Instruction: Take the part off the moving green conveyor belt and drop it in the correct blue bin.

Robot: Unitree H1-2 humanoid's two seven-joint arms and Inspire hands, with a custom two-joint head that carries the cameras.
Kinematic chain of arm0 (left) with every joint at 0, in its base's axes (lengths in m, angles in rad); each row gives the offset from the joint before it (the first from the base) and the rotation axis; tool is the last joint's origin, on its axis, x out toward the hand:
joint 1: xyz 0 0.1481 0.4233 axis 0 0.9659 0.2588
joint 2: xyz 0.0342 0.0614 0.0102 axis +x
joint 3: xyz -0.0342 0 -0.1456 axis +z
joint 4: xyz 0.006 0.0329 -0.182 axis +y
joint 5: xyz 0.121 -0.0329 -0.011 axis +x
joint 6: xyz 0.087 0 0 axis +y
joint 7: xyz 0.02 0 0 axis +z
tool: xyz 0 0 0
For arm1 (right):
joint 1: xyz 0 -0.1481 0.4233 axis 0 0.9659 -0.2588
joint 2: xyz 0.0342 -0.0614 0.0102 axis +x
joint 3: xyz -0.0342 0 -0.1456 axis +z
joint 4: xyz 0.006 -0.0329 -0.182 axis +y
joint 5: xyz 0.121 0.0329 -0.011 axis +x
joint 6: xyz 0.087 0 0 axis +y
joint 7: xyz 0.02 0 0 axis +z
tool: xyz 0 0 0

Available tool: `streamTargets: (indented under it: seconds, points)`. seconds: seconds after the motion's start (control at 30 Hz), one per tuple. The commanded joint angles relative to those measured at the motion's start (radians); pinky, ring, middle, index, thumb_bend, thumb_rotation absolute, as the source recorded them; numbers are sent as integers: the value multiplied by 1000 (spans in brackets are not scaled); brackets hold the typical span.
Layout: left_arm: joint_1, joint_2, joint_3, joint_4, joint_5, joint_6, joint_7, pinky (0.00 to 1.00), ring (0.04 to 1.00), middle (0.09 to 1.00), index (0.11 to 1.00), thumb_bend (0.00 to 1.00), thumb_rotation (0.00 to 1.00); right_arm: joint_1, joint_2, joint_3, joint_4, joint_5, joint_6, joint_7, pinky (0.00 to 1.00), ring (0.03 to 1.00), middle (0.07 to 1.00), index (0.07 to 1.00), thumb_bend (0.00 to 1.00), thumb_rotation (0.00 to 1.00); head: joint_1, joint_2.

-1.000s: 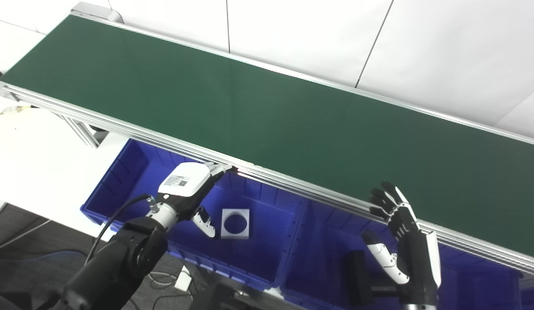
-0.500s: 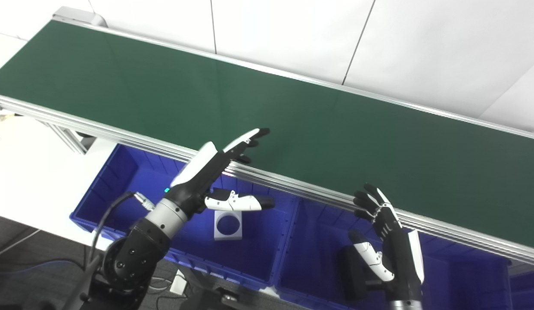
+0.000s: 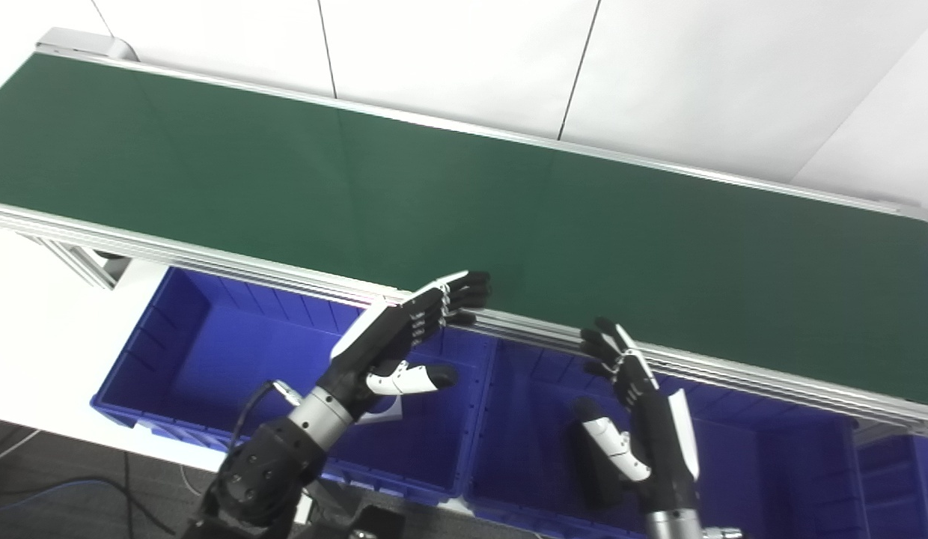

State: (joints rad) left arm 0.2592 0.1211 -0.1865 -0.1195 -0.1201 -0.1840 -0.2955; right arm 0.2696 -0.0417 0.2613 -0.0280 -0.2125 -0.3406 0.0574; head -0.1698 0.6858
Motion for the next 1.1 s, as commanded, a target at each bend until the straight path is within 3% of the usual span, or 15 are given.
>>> streamTargets:
  seconds: [0.0, 0.03, 0.2, 0.33, 0.47, 0.77, 0.97, 1.03, 1.07]
  points:
    - [-20, -6, -4, 19, -45, -63, -29, 783, 811, 824, 824, 913, 622, 1, 17, 3, -2, 1, -72, -20, 770, 833, 853, 905, 704, 717, 0, -1]
    - [-22, -8, -6, 49, -64, -70, -42, 781, 809, 820, 820, 908, 621, 2, 23, 5, 7, -4, -77, -24, 771, 834, 854, 905, 706, 716, -44, -13]
    - [-28, -5, -4, 142, -79, -97, -65, 783, 805, 808, 805, 909, 626, -2, 46, 11, 47, -42, -98, -53, 769, 839, 864, 905, 702, 736, -110, -35]
    - [-37, -2, 20, 208, -102, -126, -77, 788, 810, 814, 794, 934, 610, -8, 55, 15, 70, -63, -109, -68, 773, 844, 868, 909, 694, 757, -124, -31]
    - [-49, -5, 50, 269, -138, -179, -97, 789, 807, 814, 790, 898, 596, -19, 63, 16, 87, -66, -109, -75, 778, 845, 869, 907, 697, 771, -134, -28]
    - [-63, -4, 68, 314, -166, -212, -120, 781, 790, 801, 782, 899, 582, -30, 69, 18, 103, -64, -106, -84, 776, 844, 863, 905, 703, 773, -137, -34]
    - [-64, -10, 86, 353, -169, -269, -121, 763, 776, 786, 770, 914, 568, -34, 67, 21, 127, -60, -124, -90, 779, 844, 862, 906, 699, 767, -131, -66]
    - [-64, -15, 103, 368, -162, -283, -126, 765, 776, 783, 767, 919, 563, -35, 64, 25, 139, -59, -127, -96, 779, 844, 861, 907, 698, 765, -126, -107]
    - [-63, -18, 113, 373, -157, -285, -128, 769, 775, 778, 759, 929, 551, -36, 62, 27, 144, -57, -128, -99, 779, 844, 860, 906, 699, 763, -126, -107]
